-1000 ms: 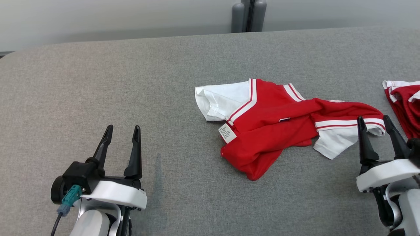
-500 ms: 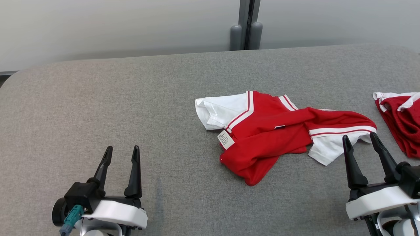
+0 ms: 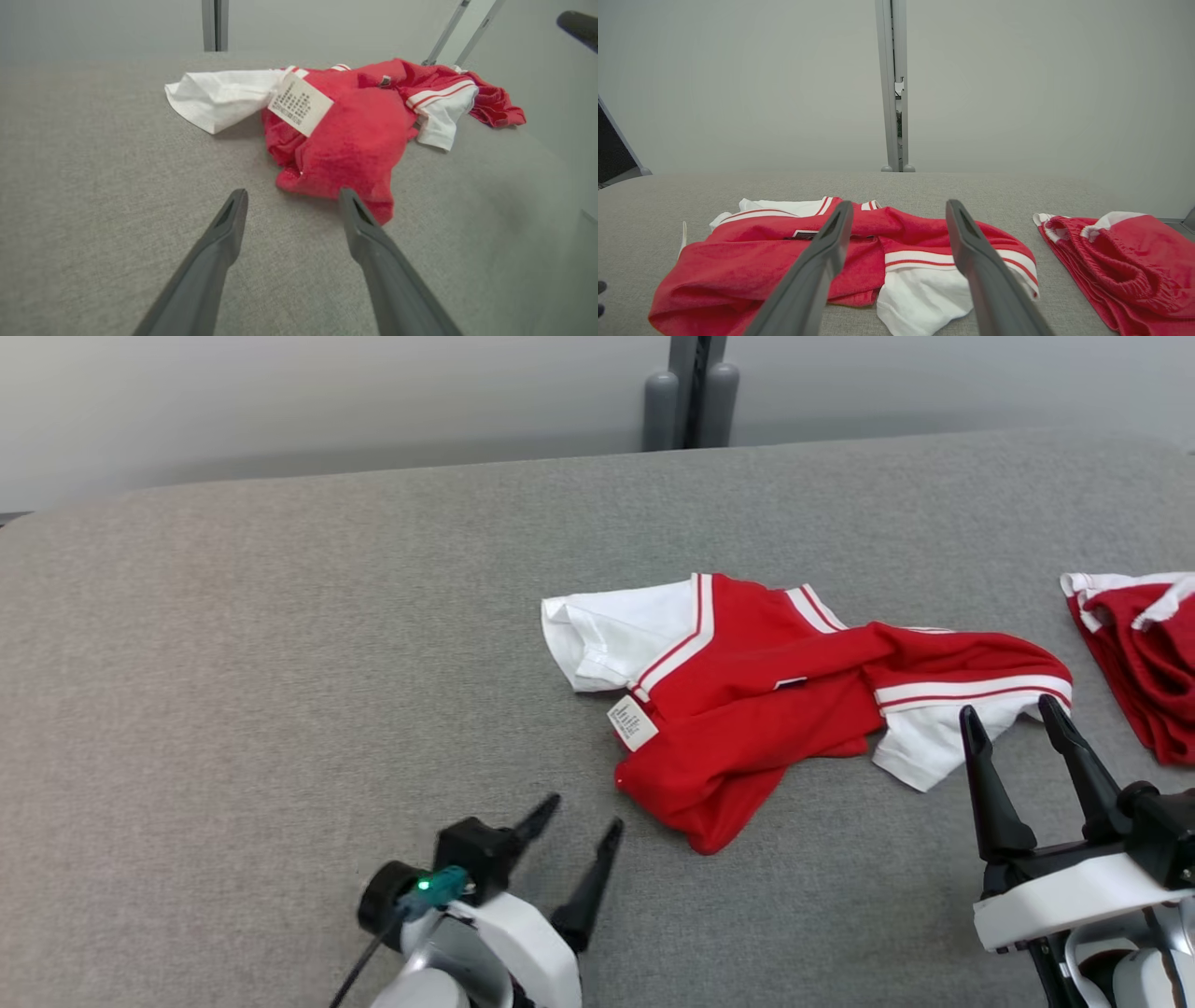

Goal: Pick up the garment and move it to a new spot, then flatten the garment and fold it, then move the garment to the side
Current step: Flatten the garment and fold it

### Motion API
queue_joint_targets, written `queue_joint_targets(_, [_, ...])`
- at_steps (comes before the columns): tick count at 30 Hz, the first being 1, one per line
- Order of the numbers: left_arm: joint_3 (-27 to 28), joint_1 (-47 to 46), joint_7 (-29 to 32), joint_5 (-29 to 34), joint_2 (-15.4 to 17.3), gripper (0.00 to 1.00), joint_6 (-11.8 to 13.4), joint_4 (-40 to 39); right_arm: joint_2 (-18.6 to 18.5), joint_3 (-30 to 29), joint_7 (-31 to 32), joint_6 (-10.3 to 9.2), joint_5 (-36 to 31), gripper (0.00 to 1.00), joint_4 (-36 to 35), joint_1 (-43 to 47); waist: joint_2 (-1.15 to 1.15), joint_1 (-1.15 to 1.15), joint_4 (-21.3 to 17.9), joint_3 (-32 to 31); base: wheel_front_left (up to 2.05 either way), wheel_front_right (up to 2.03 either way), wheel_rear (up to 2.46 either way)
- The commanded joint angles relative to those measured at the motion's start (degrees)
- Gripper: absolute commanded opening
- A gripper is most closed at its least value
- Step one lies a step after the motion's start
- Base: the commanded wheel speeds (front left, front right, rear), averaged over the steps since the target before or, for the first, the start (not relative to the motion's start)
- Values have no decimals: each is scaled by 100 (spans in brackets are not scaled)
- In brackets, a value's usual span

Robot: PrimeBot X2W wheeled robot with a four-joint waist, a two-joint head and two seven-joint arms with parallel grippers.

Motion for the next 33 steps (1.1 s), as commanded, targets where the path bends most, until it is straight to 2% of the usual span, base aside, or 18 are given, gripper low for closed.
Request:
queue_joint_targets(1, [-217, -157, 151, -132, 10, 100, -88, 202, -24, 29, -7, 2, 41, 100, -2, -75, 0, 0, -146, 81, 0, 0, 0])
queue_joint_targets(5, [-590, -383, 252, -542, -19, 100, -122, 538, -17, 57, -47, 2, 81, 100, 33, -138, 0, 0, -343, 196, 0, 0, 0])
queue_joint_targets(13, [-1074, -902, -133, -1405, -18, 100, 169, 870, -24, 45, -98, 2, 142, 100, 115, -185, 0, 0, -601, 345, 0, 0, 0])
queue_joint_targets(14, [-1091, -955, -218, -1441, -15, 30, 224, 926, -17, 50, -107, 2, 147, 100, 122, -198, 0, 0, -622, 350, 0, 0, 0])
queue_joint_targets(15, [-1099, -1002, -276, -1476, -15, 0, 276, 998, -13, 46, -115, 2, 156, 100, 130, -206, 0, 0, -634, 352, 0, 0, 0])
queue_joint_targets(19, [-1056, -1155, -549, -1345, -7, 0, 474, 1193, 1, 23, -120, 2, 165, 100, 151, -206, 0, 0, -641, 354, 0, 0, 0])
queue_joint_targets(23, [-972, -1332, -864, -990, 218, 0, 813, 1153, 21, -48, -161, 2, 187, 100, 188, -151, 0, 0, -577, 335, 0, 0, 0])
queue_joint_targets(33, [-670, -1571, -1068, 188, 1294, 0, 1723, -262, 84, -147, -166, 2, 222, 100, 255, -92, 0, 0, -362, 263, 0, 0, 0])
